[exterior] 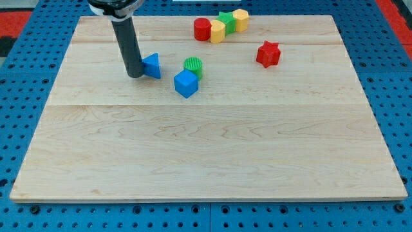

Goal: Push the blue triangle closer to red circle

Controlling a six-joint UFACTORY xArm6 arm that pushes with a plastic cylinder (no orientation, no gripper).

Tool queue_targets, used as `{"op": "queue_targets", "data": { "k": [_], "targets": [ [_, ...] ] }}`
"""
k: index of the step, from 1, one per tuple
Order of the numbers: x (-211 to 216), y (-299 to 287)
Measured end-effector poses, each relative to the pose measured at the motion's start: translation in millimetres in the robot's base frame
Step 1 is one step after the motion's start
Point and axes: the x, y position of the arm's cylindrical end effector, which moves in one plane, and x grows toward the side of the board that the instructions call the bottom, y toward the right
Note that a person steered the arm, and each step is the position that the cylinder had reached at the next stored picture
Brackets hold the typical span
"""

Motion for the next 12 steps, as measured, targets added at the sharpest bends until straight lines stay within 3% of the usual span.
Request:
{"op": "queue_targets", "data": {
  "k": [5,7,9,12],
  "targets": [
    [-34,107],
    [-63,103],
    [-63,3],
    [-67,85]
  ]
}}
